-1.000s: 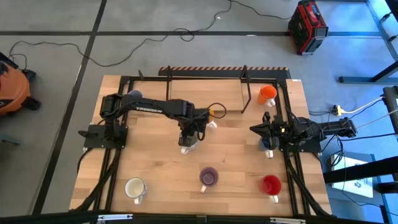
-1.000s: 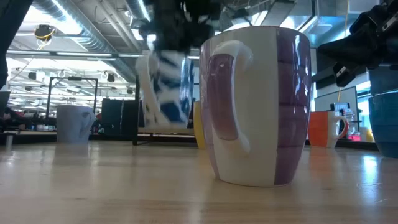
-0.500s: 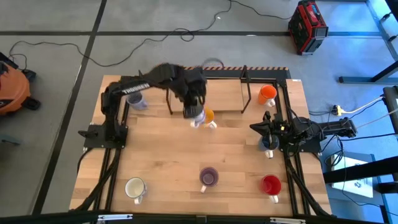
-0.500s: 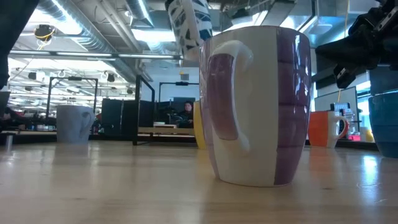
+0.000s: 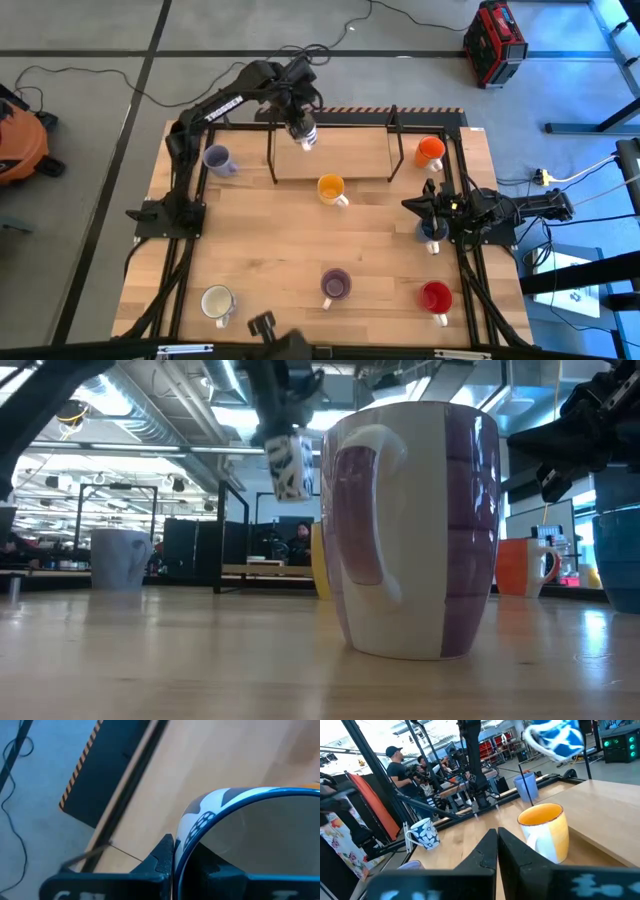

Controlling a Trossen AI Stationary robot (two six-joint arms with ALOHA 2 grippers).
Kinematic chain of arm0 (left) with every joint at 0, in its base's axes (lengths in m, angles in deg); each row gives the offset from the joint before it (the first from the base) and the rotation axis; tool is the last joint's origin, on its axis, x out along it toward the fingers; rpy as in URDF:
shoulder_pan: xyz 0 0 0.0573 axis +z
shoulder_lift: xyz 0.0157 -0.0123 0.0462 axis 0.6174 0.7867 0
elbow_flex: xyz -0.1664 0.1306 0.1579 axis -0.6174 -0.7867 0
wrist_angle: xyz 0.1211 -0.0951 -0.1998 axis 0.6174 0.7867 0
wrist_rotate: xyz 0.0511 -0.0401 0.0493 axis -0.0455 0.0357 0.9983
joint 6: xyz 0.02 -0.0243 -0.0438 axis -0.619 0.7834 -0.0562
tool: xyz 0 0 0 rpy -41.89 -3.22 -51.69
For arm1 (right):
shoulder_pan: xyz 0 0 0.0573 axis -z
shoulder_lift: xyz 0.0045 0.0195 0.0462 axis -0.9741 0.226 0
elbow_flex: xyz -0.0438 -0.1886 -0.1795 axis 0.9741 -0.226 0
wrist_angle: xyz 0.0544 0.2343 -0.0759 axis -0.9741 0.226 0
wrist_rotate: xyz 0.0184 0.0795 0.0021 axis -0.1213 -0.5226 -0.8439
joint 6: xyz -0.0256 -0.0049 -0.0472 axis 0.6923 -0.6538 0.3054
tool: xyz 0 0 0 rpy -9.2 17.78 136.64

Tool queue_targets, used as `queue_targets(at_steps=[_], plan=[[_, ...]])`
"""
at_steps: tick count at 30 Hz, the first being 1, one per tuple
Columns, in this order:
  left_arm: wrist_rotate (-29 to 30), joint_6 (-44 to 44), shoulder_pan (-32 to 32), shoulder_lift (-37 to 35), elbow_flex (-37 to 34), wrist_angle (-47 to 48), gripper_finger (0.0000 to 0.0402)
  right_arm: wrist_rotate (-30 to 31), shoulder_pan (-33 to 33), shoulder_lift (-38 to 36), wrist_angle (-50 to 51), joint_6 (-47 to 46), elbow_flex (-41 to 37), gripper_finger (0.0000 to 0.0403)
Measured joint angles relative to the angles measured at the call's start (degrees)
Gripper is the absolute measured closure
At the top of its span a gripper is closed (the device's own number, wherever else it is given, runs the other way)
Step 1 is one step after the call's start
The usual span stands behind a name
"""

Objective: Place coffee mugs
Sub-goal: Put the top blue patterned mug on the shelf

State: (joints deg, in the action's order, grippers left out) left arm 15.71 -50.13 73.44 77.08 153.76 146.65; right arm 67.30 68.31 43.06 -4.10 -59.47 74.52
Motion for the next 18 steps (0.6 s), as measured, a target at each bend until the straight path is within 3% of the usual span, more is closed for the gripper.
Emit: queue_targets(at_steps=[18], plan=[[2.6,-17.3,6.2,11.5,0.0,-4.5,0.0382,0.0,0.0,0.0,0.1,0.1,0.0,0.04]])
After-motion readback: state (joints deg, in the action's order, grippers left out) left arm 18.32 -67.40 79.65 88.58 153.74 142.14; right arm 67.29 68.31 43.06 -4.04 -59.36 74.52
